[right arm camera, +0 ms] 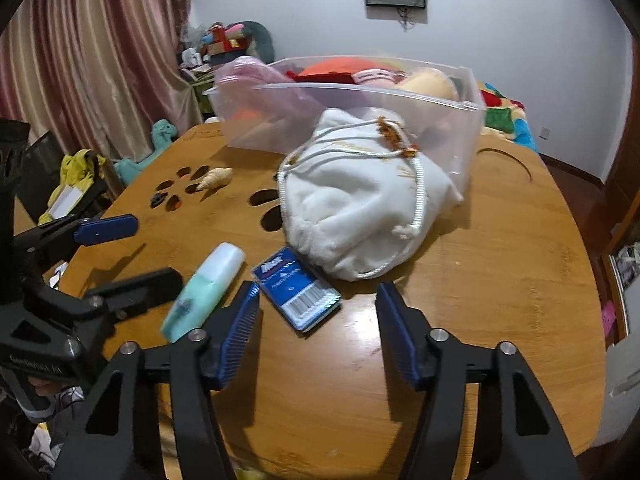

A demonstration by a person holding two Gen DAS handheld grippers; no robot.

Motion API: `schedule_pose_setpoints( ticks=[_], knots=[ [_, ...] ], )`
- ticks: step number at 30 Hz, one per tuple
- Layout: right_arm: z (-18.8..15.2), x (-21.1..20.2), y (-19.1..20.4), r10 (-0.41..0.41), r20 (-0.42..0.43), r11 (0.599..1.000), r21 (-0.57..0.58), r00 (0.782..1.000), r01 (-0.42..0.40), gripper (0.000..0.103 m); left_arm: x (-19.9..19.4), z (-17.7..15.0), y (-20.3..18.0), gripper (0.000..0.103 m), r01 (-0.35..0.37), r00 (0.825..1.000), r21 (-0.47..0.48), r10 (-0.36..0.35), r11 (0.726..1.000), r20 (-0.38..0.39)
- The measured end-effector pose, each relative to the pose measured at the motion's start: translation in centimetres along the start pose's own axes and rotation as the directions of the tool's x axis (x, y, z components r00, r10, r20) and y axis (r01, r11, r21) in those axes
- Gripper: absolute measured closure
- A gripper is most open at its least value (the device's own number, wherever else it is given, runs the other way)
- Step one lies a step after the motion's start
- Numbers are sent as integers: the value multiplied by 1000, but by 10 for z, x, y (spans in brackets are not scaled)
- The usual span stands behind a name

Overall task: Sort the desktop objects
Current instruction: 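Withdraw both grippers from the box back over the table, then grasp the light-blue tube with left gripper while right grasps the blue Max box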

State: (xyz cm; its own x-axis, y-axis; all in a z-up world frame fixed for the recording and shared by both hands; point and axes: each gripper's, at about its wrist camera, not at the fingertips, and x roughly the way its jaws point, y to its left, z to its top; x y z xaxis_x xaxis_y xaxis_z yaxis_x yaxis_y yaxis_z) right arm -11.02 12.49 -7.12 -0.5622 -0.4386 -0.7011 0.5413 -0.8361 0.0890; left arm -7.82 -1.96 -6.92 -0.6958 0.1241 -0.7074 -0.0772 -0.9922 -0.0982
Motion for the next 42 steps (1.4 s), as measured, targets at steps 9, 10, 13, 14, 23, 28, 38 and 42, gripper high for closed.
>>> schedule_pose_setpoints(
  ticks=[9, 10, 13, 14, 23, 28, 38, 42],
  knots=[
    [1, 9, 23, 38, 16, 994, -99, 999, -36, 63, -9, -12, 6, 9, -29, 1000, -36, 29, 999, 6],
    [3, 12, 27, 20, 18, 992, -123, 1000, -17, 63, -10, -12, 7, 9, -30, 1000, -39, 30, 999, 5],
    [6, 18, 36, 0, 22, 985, -173, 1000, 4, 63, -11, -15, 7, 9, -34, 999, -43, 34, 999, 8],
    [7, 20, 37, 8, 22, 984, -179, 1000, -4, 63, -12, -15, 7, 9, -38, 999, -43, 39, 998, 9],
    [-3, 4, 12, 40, 28, 995, -93, 999, -37, 78, -5, -13, -4, 9, -39, 999, -45, 40, 998, 4],
    [-13, -7, -4, 31, 51, 999, -35, 998, -30, 78, 5, -9, -22, 25, -80, 997, -7, 81, 997, 8],
    [-18, -10, -6, 24, 69, 997, -74, 997, -18, 77, 11, -13, -34, 48, -126, 992, 32, 126, 992, 15],
    [-14, -4, -3, 17, 78, 996, -86, 997, -11, 76, 11, -13, -29, 53, -132, 991, 20, 132, 991, 20]
  ],
)
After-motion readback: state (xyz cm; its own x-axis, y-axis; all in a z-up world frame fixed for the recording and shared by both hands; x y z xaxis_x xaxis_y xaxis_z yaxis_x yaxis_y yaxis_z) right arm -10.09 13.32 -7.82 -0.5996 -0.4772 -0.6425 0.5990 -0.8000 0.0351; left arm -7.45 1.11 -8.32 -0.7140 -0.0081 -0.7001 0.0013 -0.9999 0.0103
